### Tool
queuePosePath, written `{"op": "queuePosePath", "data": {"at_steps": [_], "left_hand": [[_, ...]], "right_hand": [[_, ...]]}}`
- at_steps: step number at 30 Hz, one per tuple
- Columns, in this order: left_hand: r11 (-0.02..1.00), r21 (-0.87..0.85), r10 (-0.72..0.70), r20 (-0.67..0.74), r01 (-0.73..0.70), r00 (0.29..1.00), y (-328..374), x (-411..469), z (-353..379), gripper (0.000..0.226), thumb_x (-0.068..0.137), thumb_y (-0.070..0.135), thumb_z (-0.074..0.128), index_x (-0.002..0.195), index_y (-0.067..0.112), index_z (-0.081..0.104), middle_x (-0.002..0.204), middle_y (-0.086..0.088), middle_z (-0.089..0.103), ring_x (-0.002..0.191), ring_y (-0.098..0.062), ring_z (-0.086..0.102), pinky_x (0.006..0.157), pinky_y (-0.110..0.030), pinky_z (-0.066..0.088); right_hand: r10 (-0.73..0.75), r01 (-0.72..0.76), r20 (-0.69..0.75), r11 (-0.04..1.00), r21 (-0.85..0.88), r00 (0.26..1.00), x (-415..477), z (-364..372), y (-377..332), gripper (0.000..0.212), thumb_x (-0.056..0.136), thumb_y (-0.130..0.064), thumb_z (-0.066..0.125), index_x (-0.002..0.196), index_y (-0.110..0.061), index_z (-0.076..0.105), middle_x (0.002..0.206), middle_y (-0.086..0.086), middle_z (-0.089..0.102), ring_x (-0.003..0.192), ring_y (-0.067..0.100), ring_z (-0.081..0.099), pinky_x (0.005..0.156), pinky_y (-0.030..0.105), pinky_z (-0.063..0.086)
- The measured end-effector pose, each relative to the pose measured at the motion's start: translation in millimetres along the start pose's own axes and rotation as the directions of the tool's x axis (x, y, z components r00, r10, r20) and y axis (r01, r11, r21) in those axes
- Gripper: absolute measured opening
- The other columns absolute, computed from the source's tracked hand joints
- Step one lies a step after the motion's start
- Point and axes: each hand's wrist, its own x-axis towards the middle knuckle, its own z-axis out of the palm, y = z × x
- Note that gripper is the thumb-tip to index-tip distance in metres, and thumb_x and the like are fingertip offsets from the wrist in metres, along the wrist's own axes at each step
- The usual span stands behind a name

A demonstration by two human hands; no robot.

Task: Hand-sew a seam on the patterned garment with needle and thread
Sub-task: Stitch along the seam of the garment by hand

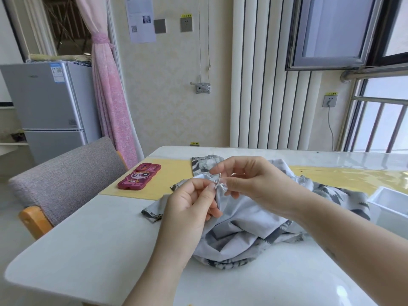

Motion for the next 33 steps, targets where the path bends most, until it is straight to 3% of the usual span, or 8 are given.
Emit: {"op": "queuePosePath", "data": {"at_steps": [6, 13, 20, 24, 26, 30, 33], "left_hand": [[0.998, -0.012, -0.058, 0.004, 0.058, 0.998, 0.9, 0.0, 2.0, 0.012, 0.094, 0.008, 0.054, 0.089, 0.002, 0.063, 0.052, 0.005, 0.054, 0.050, -0.007, 0.053, 0.048, -0.012, 0.044], [0.990, -0.093, -0.107, -0.009, 0.106, 0.994, 6.4, -1.3, 4.1, 0.013, 0.093, 0.009, 0.055, 0.087, -0.001, 0.062, 0.053, -0.001, 0.055, 0.046, -0.006, 0.049, 0.046, -0.012, 0.043], [0.998, -0.043, -0.044, -0.033, 0.042, 0.999, 11.4, 4.1, 1.9, 0.017, 0.092, 0.018, 0.056, 0.078, 0.015, 0.065, 0.057, 0.007, 0.059, 0.061, -0.005, 0.056, 0.061, -0.016, 0.046], [0.996, -0.084, 0.017, -0.022, -0.019, 1.000, 23.1, 8.5, 3.0, 0.019, 0.094, 0.015, 0.052, 0.078, 0.011, 0.062, 0.057, 0.011, 0.061, 0.057, 0.004, 0.056, 0.054, -0.008, 0.044], [0.995, -0.002, 0.098, -0.030, -0.098, 0.995, 25.9, 11.6, 2.1, 0.020, 0.095, 0.017, 0.051, 0.078, 0.014, 0.062, 0.060, 0.016, 0.063, 0.059, 0.009, 0.056, 0.057, -0.005, 0.041], [0.964, 0.196, 0.190, -0.020, -0.183, 0.982, 24.3, 21.0, 0.3, 0.024, 0.099, 0.023, 0.044, 0.085, 0.019, 0.063, 0.068, 0.028, 0.062, 0.070, 0.015, 0.055, 0.065, -0.001, 0.037], [0.958, 0.218, 0.184, 0.033, -0.187, 0.982, 20.0, 25.2, 3.1, 0.032, 0.101, 0.027, 0.040, 0.077, 0.023, 0.060, 0.066, 0.021, 0.061, 0.068, 0.008, 0.054, 0.066, -0.006, 0.038]], "right_hand": [[0.100, -0.119, 0.101, 0.973, 0.197, 0.990, 0.7, -4.7, -4.0, 0.012, 0.079, -0.006, 0.063, 0.085, -0.010, 0.073, 0.072, 0.005, 0.063, 0.067, 0.012, 0.057, 0.060, 0.018, 0.048], [0.154, -0.212, 0.224, 0.941, 0.263, 0.962, -3.3, -12.7, -10.5, 0.015, 0.074, -0.010, 0.059, 0.078, -0.010, 0.074, 0.069, 0.004, 0.065, 0.066, 0.010, 0.062, 0.063, 0.018, 0.052], [0.076, -0.086, 0.067, 0.986, 0.146, 0.995, 1.6, -14.5, -21.3, 0.017, 0.072, -0.026, 0.064, 0.080, -0.016, 0.075, 0.070, -0.006, 0.067, 0.066, 0.007, 0.057, 0.065, 0.019, 0.050], [0.002, -0.002, -0.033, 1.000, -0.005, 0.999, 8.1, -14.7, -33.8, 0.017, 0.073, -0.032, 0.062, 0.080, -0.022, 0.074, 0.077, -0.006, 0.068, 0.072, 0.008, 0.056, 0.066, 0.018, 0.048], [-0.015, 0.008, -0.090, 0.997, -0.077, 0.996, 11.0, -15.6, -38.6, 0.016, 0.076, -0.034, 0.062, 0.079, -0.025, 0.074, 0.081, -0.006, 0.070, 0.074, 0.007, 0.057, 0.068, 0.020, 0.047], [-0.038, 0.009, -0.177, 0.987, -0.159, 0.983, 15.0, -16.2, -45.8, 0.015, 0.090, -0.024, 0.060, 0.083, -0.026, 0.073, 0.079, -0.010, 0.070, 0.070, 0.004, 0.054, 0.065, 0.020, 0.044], [-0.022, 0.000, -0.226, 0.995, -0.096, 0.974, 17.9, -14.1, -48.7, 0.017, 0.093, -0.019, 0.057, 0.084, -0.021, 0.070, 0.073, -0.009, 0.069, 0.062, 0.007, 0.055, 0.059, 0.021, 0.041]]}}
